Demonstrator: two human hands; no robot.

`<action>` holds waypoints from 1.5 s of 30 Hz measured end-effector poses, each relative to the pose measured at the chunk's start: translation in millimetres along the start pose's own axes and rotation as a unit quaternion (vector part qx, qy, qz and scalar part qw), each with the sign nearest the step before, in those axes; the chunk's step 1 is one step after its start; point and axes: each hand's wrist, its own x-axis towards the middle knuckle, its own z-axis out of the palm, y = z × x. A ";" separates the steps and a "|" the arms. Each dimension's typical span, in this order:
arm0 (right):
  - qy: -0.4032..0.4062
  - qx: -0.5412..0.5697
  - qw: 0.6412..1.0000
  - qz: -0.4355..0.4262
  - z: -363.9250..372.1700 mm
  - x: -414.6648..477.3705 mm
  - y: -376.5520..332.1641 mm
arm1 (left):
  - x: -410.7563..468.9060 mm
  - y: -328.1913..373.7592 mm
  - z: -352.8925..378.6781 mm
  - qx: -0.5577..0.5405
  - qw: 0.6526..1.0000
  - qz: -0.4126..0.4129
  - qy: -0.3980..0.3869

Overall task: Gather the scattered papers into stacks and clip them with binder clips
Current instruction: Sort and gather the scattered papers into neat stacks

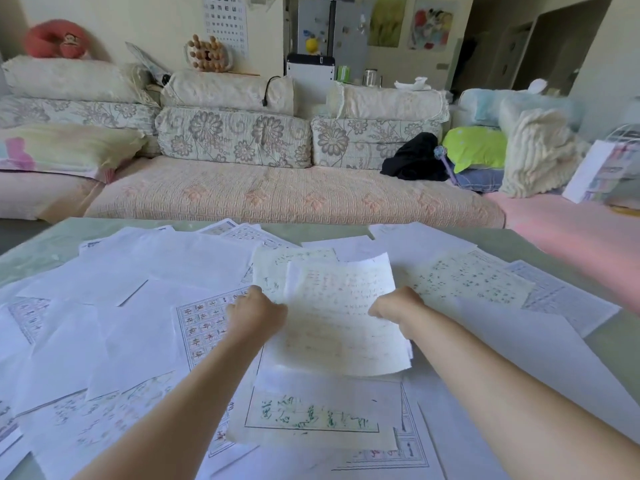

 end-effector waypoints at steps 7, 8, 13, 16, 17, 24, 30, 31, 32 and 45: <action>-0.014 0.054 0.998 0.010 2.5 1.5 -2.3 | 2.0 12.5 0.0 -0.013 0.999 -0.017 -0.044; -0.006 0.056 0.998 0.010 2.7 1.1 -2.8 | 2.0 12.6 0.9 0.001 0.999 -0.014 -0.048; -0.030 0.131 0.991 0.025 3.3 9.1 -6.0 | 0.6 10.1 6.8 0.095 0.994 0.000 -0.043; -0.056 0.129 0.990 0.016 1.8 8.6 -4.4 | 2.3 7.1 8.2 0.071 0.996 0.015 -0.047; -0.058 0.122 0.991 0.010 2.1 8.9 -3.5 | 2.6 6.0 8.0 0.050 0.997 0.018 -0.049; -0.074 0.119 0.989 -0.049 -8.4 11.5 4.9 | 6.3 -1.7 0.3 -0.088 0.995 0.017 -0.040; -0.161 0.249 0.950 -0.101 -28.3 8.4 16.0 | 9.6 -2.2 -12.1 -0.392 0.917 -0.024 -0.075; -0.172 0.255 0.946 -0.105 -29.9 6.4 17.4 | 9.2 -1.6 -14.5 -0.443 0.891 -0.029 -0.095; -0.171 0.244 0.948 -0.111 -29.5 6.8 20.0 | 8.3 -0.5 -17.1 -0.477 0.873 -0.030 -0.103; 0.082 0.010 0.990 -0.111 -21.0 13.6 24.2 | 10.5 -30.5 -35.7 -0.245 0.966 0.008 0.085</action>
